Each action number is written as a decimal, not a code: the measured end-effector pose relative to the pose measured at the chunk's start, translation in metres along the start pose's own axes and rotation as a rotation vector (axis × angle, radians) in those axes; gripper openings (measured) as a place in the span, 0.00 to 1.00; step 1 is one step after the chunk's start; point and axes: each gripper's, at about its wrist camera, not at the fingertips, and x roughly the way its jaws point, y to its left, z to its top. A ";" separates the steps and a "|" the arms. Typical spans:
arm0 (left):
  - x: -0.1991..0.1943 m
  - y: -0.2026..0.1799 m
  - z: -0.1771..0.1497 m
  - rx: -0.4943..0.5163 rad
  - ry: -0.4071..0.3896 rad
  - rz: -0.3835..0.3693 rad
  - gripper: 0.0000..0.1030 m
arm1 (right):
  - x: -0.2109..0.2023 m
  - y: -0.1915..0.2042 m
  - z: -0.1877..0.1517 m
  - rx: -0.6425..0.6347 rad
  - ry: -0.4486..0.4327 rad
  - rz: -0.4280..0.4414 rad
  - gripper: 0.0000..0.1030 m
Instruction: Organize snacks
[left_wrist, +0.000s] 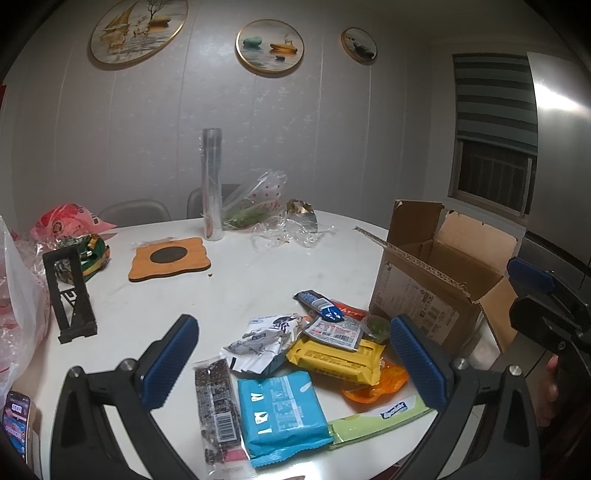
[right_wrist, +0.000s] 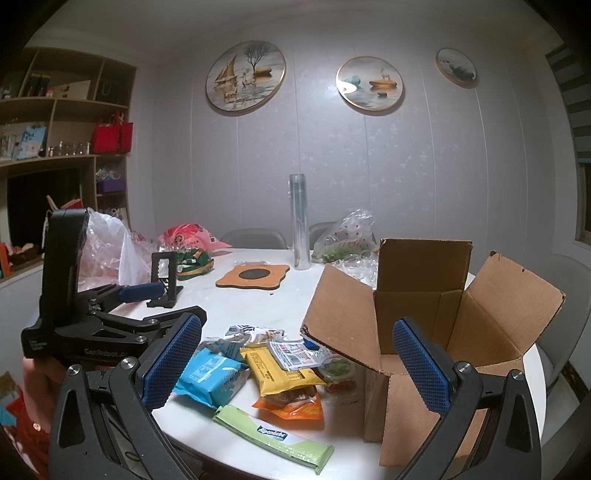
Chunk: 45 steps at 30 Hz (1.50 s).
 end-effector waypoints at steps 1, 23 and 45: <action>0.000 0.000 0.000 0.001 0.001 0.000 0.99 | 0.000 0.000 0.000 0.000 -0.001 -0.002 1.00; 0.002 0.013 -0.012 -0.013 0.031 -0.026 0.99 | -0.024 0.027 -0.014 -0.108 -0.079 0.045 0.57; 0.060 0.016 -0.068 -0.080 0.261 -0.051 0.93 | 0.056 0.014 -0.075 -0.030 0.219 0.102 0.41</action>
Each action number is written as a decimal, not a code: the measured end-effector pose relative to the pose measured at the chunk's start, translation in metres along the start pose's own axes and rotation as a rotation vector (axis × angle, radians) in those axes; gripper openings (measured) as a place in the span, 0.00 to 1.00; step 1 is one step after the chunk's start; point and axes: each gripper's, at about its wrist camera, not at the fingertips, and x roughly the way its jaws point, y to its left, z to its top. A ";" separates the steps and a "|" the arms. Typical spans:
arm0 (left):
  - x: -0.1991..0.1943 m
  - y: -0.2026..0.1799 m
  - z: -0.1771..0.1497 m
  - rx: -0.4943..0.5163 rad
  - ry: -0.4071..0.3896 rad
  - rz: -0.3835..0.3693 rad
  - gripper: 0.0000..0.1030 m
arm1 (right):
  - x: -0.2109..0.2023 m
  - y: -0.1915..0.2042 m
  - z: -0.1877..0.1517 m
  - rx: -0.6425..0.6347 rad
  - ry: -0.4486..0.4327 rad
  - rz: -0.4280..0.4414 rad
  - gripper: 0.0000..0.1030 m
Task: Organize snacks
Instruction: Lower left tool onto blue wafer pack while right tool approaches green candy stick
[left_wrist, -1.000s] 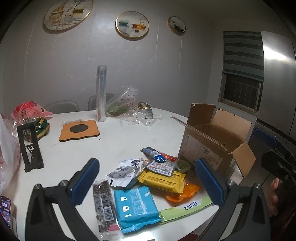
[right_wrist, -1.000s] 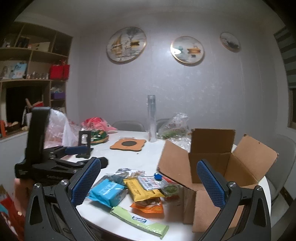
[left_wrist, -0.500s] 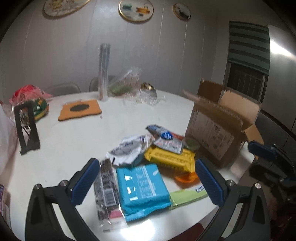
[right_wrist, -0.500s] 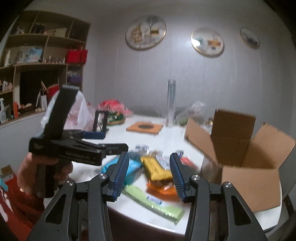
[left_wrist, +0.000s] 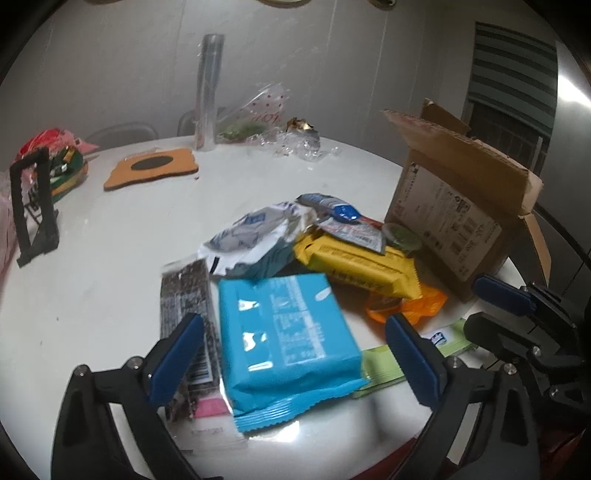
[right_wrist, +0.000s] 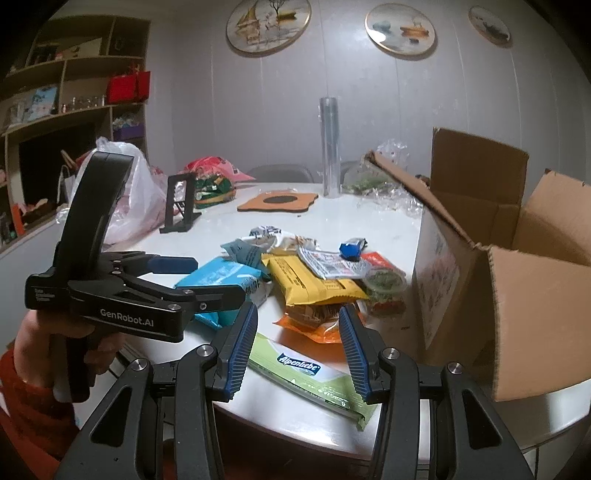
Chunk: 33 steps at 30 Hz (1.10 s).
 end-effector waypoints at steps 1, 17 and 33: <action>0.001 0.002 -0.001 -0.010 0.003 0.000 0.89 | 0.002 0.000 0.000 0.001 0.004 0.001 0.41; -0.004 0.017 -0.009 0.006 0.032 -0.095 0.68 | 0.018 0.000 -0.002 0.006 0.041 0.016 0.41; 0.007 0.011 -0.007 0.015 0.024 -0.046 0.66 | 0.028 0.004 -0.007 -0.006 0.073 0.019 0.41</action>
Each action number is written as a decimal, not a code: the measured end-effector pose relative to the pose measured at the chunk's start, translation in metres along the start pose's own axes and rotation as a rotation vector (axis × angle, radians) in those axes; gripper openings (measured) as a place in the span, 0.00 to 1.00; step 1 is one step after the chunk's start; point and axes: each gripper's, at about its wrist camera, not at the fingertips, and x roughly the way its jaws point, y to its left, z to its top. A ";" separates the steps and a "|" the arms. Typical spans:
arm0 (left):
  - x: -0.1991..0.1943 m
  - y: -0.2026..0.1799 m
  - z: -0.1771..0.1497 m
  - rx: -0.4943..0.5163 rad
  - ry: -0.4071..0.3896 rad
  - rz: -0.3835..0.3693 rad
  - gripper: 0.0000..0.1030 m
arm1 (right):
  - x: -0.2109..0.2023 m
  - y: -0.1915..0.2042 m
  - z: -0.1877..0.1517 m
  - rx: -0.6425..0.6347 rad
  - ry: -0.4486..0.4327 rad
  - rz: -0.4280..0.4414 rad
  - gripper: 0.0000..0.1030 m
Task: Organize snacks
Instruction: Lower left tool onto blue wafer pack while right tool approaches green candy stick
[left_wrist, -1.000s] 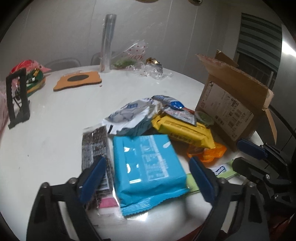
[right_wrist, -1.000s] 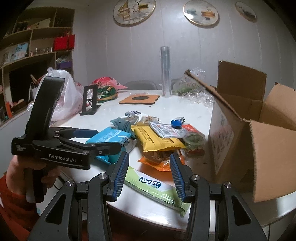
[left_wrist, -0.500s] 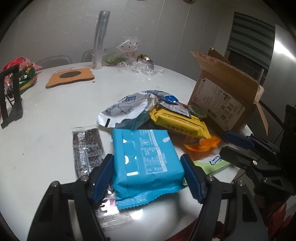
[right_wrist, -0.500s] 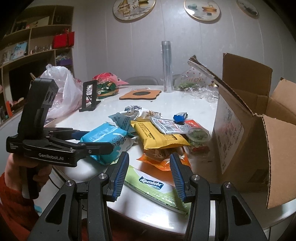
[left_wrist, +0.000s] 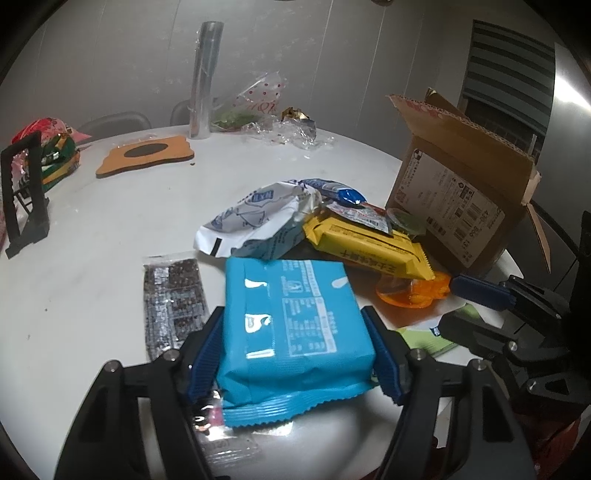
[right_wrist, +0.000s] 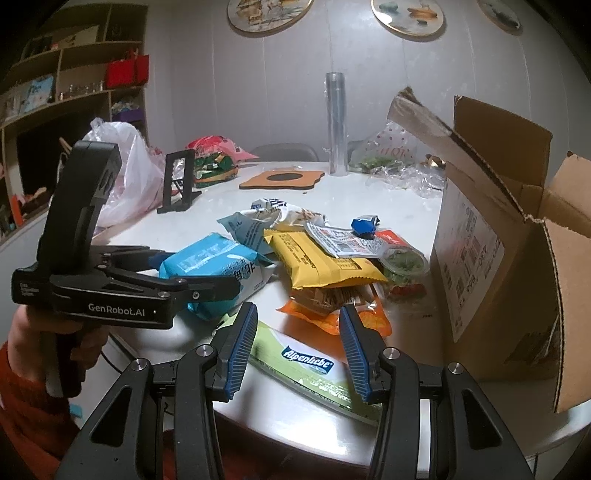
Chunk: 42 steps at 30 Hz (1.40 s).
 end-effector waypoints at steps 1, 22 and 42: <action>-0.001 0.000 0.000 0.005 -0.003 -0.007 0.66 | 0.000 0.000 -0.001 -0.005 0.003 0.004 0.41; -0.015 0.003 -0.003 0.024 -0.018 -0.031 0.65 | 0.009 -0.016 -0.007 -0.211 0.191 0.117 0.44; 0.002 0.001 0.002 0.032 0.014 -0.028 0.65 | 0.011 -0.013 -0.009 -0.283 0.277 0.256 0.46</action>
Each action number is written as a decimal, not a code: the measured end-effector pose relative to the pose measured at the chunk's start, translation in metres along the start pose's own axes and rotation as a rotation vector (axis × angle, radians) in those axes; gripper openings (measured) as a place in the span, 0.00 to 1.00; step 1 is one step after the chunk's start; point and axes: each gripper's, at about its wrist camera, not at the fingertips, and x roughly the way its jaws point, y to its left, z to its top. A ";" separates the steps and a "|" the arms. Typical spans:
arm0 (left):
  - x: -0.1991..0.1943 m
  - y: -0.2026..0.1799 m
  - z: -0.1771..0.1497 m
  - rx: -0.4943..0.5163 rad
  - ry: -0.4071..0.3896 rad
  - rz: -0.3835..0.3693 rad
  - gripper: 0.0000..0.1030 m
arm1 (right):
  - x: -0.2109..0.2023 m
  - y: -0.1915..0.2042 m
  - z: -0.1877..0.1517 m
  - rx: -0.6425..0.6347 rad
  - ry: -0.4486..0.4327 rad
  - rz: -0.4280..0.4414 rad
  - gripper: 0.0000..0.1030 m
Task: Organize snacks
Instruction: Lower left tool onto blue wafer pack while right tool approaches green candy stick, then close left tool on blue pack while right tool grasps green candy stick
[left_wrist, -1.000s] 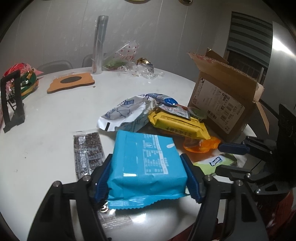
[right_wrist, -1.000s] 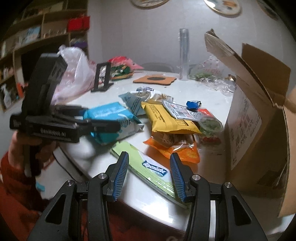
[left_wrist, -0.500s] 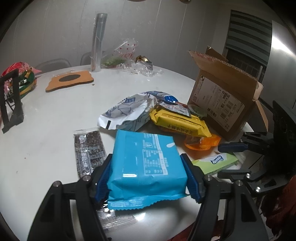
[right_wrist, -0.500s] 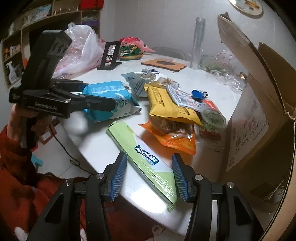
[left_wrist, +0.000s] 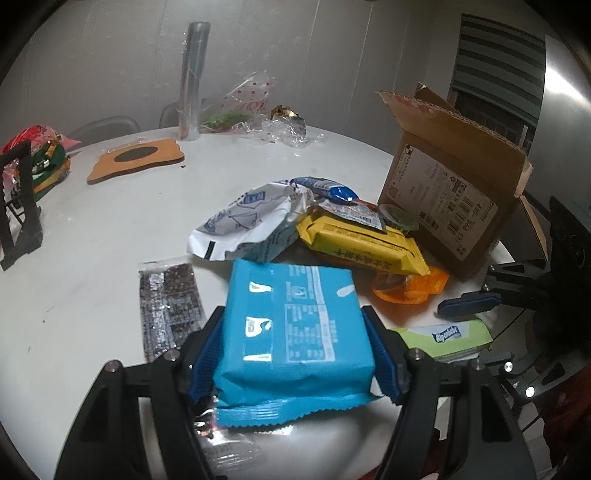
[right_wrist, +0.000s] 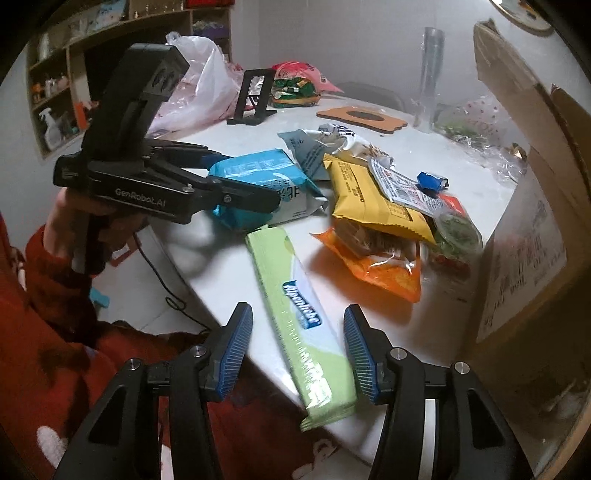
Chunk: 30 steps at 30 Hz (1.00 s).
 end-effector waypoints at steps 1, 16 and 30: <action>0.001 0.000 0.000 0.001 0.001 0.001 0.65 | 0.001 -0.001 0.000 -0.005 -0.002 0.004 0.43; 0.010 -0.005 0.001 0.021 0.010 0.032 0.63 | -0.005 0.005 -0.003 0.020 -0.022 -0.019 0.21; -0.026 0.005 -0.003 0.002 -0.061 0.028 0.63 | -0.002 0.016 0.005 0.059 -0.044 -0.012 0.21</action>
